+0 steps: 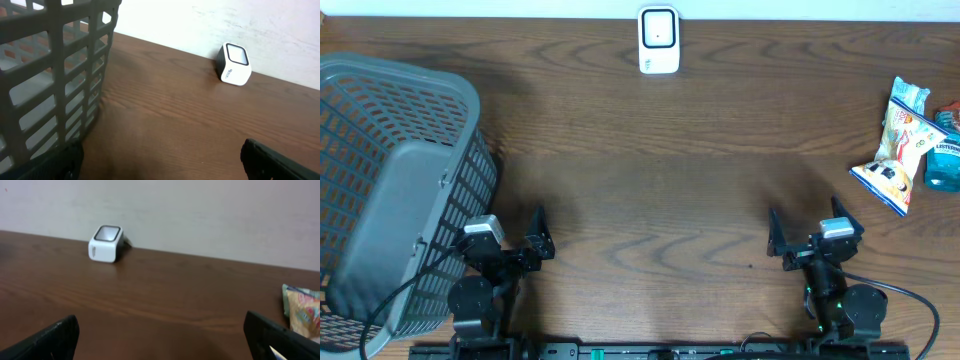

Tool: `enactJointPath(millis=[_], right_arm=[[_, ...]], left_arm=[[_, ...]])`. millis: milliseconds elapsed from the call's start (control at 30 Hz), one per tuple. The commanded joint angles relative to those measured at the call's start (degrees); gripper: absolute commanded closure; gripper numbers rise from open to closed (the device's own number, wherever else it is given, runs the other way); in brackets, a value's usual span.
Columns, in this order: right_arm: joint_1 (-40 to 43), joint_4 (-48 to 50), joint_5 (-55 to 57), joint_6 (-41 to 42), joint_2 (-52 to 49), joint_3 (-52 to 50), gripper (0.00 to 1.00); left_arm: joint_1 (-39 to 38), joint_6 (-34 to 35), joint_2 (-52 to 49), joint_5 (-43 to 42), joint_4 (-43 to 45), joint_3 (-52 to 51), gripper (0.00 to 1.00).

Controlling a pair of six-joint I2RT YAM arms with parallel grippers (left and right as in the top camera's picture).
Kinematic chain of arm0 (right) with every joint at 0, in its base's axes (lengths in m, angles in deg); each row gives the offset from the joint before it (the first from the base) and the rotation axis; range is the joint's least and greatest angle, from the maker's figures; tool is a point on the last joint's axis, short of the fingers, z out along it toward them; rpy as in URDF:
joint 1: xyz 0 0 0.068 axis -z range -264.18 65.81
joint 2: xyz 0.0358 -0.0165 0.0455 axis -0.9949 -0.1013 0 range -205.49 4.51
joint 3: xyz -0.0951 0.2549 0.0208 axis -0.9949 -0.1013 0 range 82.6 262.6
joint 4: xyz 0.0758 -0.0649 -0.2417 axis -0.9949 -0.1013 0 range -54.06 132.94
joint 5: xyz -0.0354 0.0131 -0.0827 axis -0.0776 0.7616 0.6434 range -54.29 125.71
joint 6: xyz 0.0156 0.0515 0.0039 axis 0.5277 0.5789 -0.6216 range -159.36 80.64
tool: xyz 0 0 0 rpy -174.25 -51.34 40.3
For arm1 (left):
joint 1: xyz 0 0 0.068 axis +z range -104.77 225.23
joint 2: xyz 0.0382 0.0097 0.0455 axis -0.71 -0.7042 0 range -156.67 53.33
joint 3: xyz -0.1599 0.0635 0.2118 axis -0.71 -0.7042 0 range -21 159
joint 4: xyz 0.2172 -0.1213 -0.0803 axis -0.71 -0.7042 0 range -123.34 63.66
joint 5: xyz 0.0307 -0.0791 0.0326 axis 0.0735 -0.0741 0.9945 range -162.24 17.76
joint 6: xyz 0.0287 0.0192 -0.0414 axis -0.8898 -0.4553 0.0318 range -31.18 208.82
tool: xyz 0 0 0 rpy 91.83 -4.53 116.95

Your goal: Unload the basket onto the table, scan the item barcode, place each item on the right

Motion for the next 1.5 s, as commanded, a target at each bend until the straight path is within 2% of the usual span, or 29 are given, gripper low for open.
enactJointPath(millis=[0, 767, 933, 1033, 1467], right_arm=[[-0.31, -0.15, 0.48, -0.15, 0.42, -0.46, 0.01], [-0.28, -0.15, 0.48, -0.15, 0.35, -0.46, 0.01], [-0.28, -0.17, 0.48, -0.13, 0.35, -0.46, 0.01], [-0.28, -0.15, 0.48, -0.15, 0.35, -0.46, 0.01], [-0.28, -0.17, 0.48, -0.15, 0.35, -0.46, 0.01]], left_arm=[[0.13, -0.13, 0.07, -0.94, -1.42, -0.90, 0.00], [0.13, -0.13, 0.07, -0.94, -1.42, -0.90, 0.00], [0.11, -6.05, 1.38, 6.97, -1.22, -0.98, 0.00], [0.02, -9.46, 1.42, 8.35, -1.03, -1.22, 0.00], [0.13, -9.84, 1.42, 8.33, -1.01, -1.22, 0.00]])
